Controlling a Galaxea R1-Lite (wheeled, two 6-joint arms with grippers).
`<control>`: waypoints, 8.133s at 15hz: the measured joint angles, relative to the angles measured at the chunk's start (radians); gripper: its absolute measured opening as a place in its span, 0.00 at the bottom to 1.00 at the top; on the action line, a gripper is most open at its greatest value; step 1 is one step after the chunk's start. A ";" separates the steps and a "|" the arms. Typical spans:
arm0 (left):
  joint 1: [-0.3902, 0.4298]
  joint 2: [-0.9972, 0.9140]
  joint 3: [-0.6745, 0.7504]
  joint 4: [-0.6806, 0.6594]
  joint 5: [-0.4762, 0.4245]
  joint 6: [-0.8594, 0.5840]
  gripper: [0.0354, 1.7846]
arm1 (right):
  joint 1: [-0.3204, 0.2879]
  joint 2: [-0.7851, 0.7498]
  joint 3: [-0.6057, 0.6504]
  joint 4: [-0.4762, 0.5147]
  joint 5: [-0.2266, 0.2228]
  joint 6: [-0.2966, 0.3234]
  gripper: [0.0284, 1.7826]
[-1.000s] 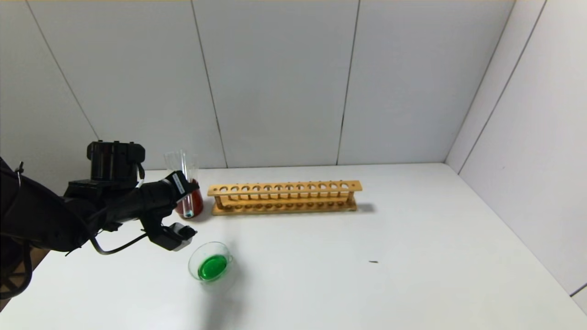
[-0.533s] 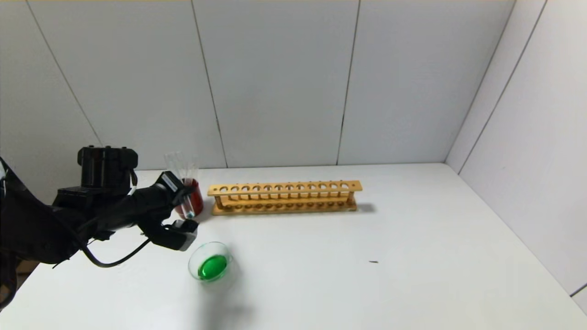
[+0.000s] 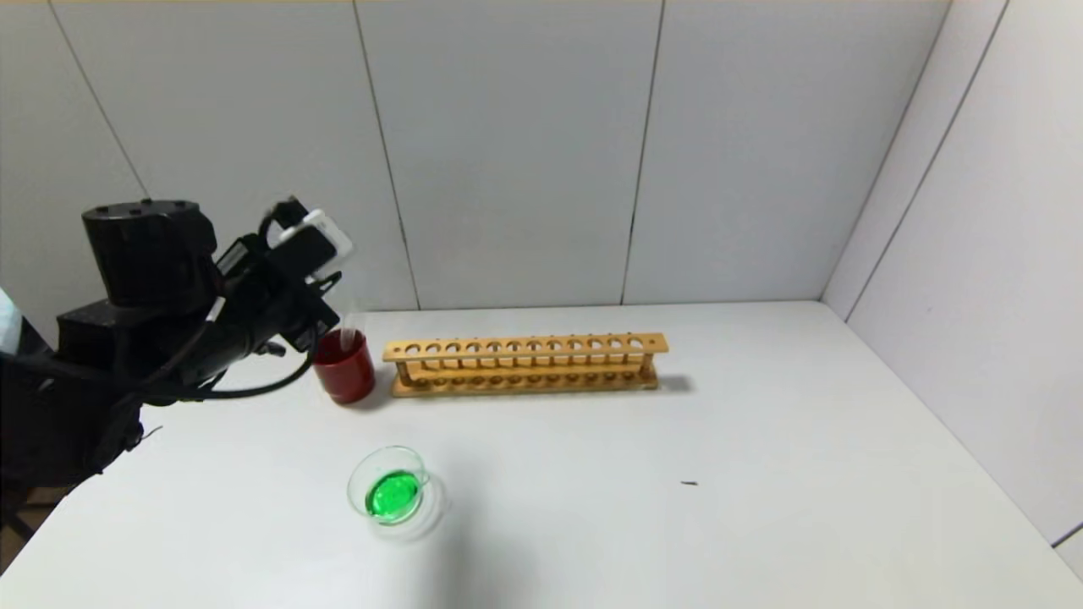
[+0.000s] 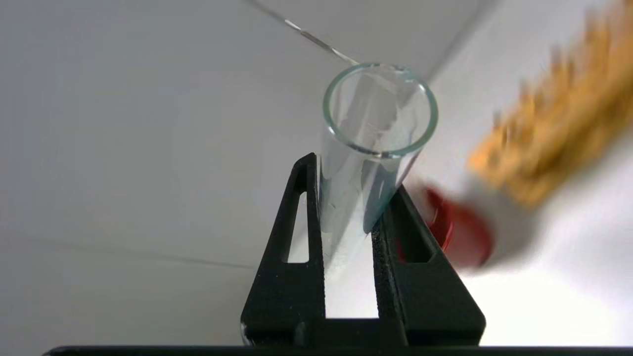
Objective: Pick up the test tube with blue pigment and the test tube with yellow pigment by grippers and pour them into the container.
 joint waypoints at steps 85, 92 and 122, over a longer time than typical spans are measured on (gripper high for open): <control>0.207 -1.309 0.212 0.942 -0.193 -0.736 0.98 | 0.000 0.000 0.000 0.000 0.000 0.000 0.98; 0.216 -1.638 0.563 0.892 -0.137 -0.770 0.98 | 0.000 0.000 0.000 0.000 0.000 0.000 0.98; 0.215 -1.664 0.724 0.906 -0.107 -0.760 0.98 | 0.000 0.000 0.000 0.003 0.000 0.001 0.98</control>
